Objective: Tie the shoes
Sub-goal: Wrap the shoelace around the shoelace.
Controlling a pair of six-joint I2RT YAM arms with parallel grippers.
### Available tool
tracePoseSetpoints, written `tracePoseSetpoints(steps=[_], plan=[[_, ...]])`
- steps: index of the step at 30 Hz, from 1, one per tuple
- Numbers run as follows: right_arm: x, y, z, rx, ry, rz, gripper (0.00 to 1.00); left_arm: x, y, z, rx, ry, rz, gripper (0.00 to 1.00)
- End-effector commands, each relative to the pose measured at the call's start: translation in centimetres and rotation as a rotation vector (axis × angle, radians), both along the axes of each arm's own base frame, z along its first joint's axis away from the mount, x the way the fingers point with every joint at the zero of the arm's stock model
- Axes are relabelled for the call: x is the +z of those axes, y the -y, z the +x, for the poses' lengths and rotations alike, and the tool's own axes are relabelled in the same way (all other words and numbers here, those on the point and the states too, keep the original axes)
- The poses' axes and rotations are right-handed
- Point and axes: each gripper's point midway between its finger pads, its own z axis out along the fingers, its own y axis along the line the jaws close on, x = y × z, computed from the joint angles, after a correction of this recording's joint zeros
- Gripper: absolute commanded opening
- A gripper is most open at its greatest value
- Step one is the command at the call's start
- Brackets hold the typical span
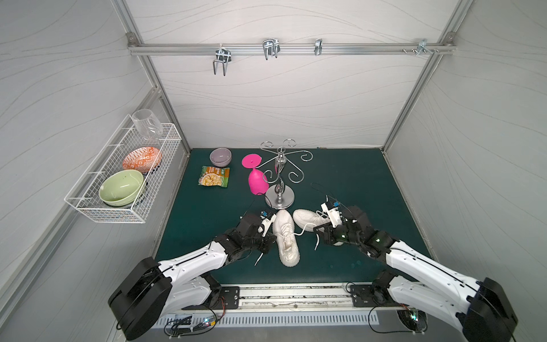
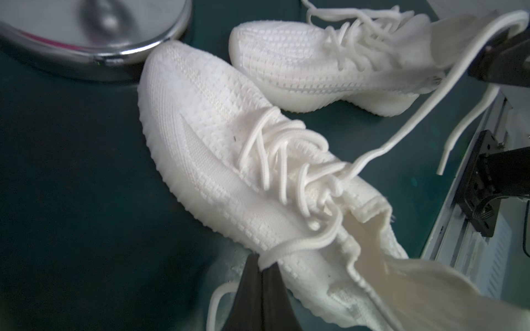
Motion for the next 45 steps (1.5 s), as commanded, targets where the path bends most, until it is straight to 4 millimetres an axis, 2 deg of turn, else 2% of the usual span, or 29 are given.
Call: tracePoseSetpoints(steps=[1, 7, 12, 17, 20, 21, 23, 25, 28, 29, 32, 35, 41, 45], plan=[[4.0, -2.6, 3.1, -0.026, 0.226, 0.047, 0.00, 2.5, 1.4, 1.4, -0.005, 0.120, -0.087, 0.00], [4.8, -8.7, 4.5, 0.049, 0.365, 0.070, 0.00, 2.8, 1.8, 0.7, -0.031, 0.200, -0.122, 0.00], [3.9, -13.1, 4.8, 0.111, 0.446, 0.068, 0.00, 2.5, 1.0, -0.1, -0.035, 0.242, -0.129, 0.00], [2.5, -17.2, 4.0, 0.215, 0.434, 0.078, 0.00, 2.5, 0.6, -0.6, -0.037, 0.258, -0.133, 0.00], [1.3, -18.5, 2.8, 0.265, 0.397, 0.062, 0.00, 2.4, 0.3, -0.7, -0.023, 0.259, -0.141, 0.00], [0.8, -18.5, 2.6, 0.274, 0.381, 0.050, 0.03, 2.4, 0.2, -0.7, -0.019, 0.261, -0.144, 0.00], [0.3, -17.9, 2.4, 0.268, 0.365, 0.030, 0.26, 2.4, 0.1, -0.7, -0.013, 0.265, -0.150, 0.00], [0.5, -17.2, 2.4, 0.260, 0.367, 0.019, 0.44, 2.5, 0.1, -0.7, -0.010, 0.270, -0.154, 0.00], [1.2, -16.0, 2.4, 0.258, 0.364, -0.005, 0.60, 2.6, 0.2, -0.7, -0.013, 0.274, -0.157, 0.00], [1.4, -15.4, 2.5, 0.252, 0.361, -0.014, 0.73, 3.3, 0.4, -0.5, -0.015, 0.293, -0.176, 0.00], [2.1, -13.4, 2.7, 0.235, 0.335, -0.004, 0.77, 3.9, 1.0, -0.3, -0.026, 0.304, -0.197, 0.00], [3.0, -12.3, 2.2, 0.291, 0.276, 0.038, 0.77, 3.9, 1.6, -0.1, -0.038, 0.294, -0.204, 0.00], [2.2, -11.1, 2.1, 0.298, 0.230, -0.022, 0.56, 4.0, 1.4, -0.3, -0.005, 0.274, -0.250, 0.00], [3.2, -10.6, 0.7, 0.344, 0.202, 0.071, 0.53, 4.1, 1.7, -0.7, -0.026, 0.266, -0.257, 0.00]])
